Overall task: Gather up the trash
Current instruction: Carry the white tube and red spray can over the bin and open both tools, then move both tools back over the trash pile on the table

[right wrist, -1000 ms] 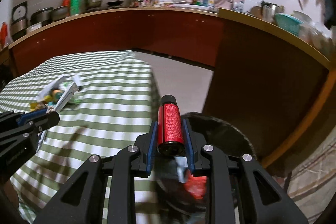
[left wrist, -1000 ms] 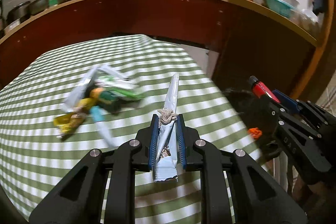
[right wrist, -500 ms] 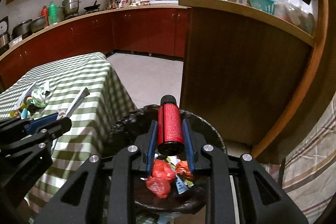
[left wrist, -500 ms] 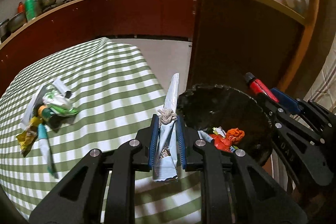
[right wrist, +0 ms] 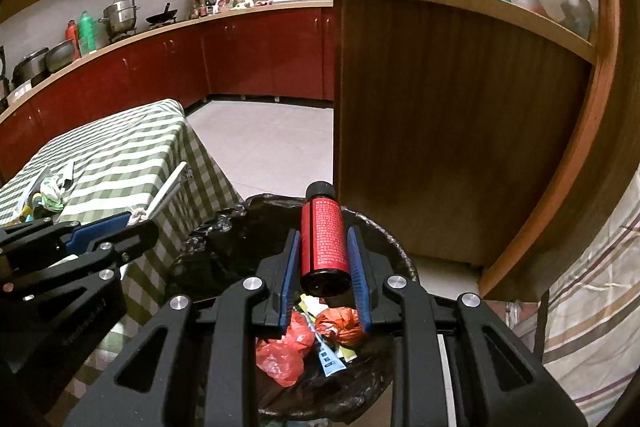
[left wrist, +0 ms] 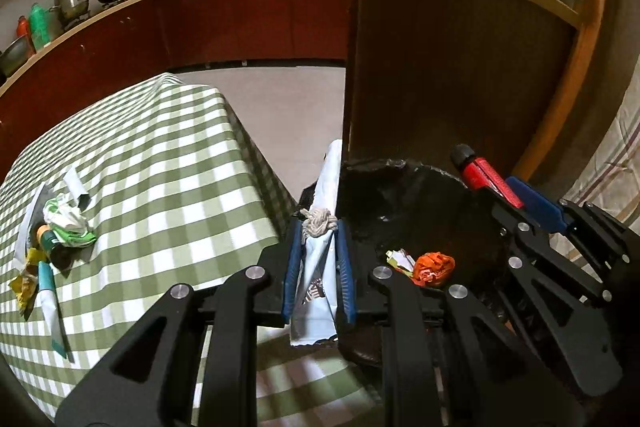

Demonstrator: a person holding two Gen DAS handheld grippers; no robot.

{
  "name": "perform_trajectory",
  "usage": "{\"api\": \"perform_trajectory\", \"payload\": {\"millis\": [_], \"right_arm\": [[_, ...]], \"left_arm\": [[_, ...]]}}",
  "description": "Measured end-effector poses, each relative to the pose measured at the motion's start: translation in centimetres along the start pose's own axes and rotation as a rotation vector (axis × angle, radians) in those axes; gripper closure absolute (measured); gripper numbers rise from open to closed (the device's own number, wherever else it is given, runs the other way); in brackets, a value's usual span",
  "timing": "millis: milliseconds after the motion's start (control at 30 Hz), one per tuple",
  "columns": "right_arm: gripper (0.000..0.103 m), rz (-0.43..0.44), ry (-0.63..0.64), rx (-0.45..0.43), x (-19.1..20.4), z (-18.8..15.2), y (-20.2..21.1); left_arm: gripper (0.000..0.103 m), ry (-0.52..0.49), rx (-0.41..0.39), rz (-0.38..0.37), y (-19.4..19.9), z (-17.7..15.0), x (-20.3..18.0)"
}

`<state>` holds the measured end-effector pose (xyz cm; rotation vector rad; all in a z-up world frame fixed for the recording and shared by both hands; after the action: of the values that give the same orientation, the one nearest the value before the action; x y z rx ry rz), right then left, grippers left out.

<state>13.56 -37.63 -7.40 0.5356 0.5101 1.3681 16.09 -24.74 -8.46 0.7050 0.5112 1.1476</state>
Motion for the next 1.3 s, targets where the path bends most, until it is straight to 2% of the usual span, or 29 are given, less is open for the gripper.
{"api": "perform_trajectory", "payload": {"millis": [67,100,133,167,200,400,500,567,833,1300], "right_arm": [[0.076,0.009,-0.011,0.007,-0.1,-0.1,-0.2],[0.069,0.012,-0.015,0.010,-0.2,-0.2,-0.4],[0.062,0.011,-0.019,0.011,-0.3,-0.2,-0.4],[0.061,0.009,-0.021,0.008,-0.4,-0.2,-0.4],[0.061,0.008,-0.022,0.006,-0.6,-0.2,-0.4],[0.060,0.006,-0.021,0.007,-0.6,-0.2,-0.2],[0.055,0.008,-0.022,0.007,-0.5,-0.2,-0.1],[0.053,0.012,-0.023,0.006,-0.3,-0.1,0.0],[0.051,0.055,-0.003,0.008,2.4,0.8,0.6],[0.051,0.187,0.124,-0.011,12.7,1.9,2.3]], "left_arm": [[0.083,0.004,0.007,0.004,-0.4,0.0,-0.1],[0.082,0.005,0.011,0.005,-0.5,0.0,-0.1],[0.073,0.006,0.016,0.009,-0.8,-0.1,-0.1],[0.064,0.009,0.018,0.013,-0.9,-0.1,0.0],[0.061,0.012,0.017,0.015,-0.9,-0.1,0.0],[0.053,0.024,0.014,0.022,-0.8,-0.2,0.3],[0.050,0.034,0.008,0.024,-0.4,-0.3,0.9],[0.044,0.038,0.002,0.035,0.2,-0.3,1.5],[0.044,0.063,-0.017,0.080,2.7,-1.0,5.3],[0.043,0.149,-0.065,0.256,8.5,-3.7,16.3]]}}
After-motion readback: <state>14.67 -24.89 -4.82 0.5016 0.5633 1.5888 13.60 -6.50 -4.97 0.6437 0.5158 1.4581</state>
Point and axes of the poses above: each gripper's, at about its wrist camera, not at the fingertips, and y roughly against the way its jaws point, x to its left, z to its top, the point moved 6 cm from there along -y, roughly the way its jaws point, and after that the axes turned 3 degrees about y, right-handed, at the moved point
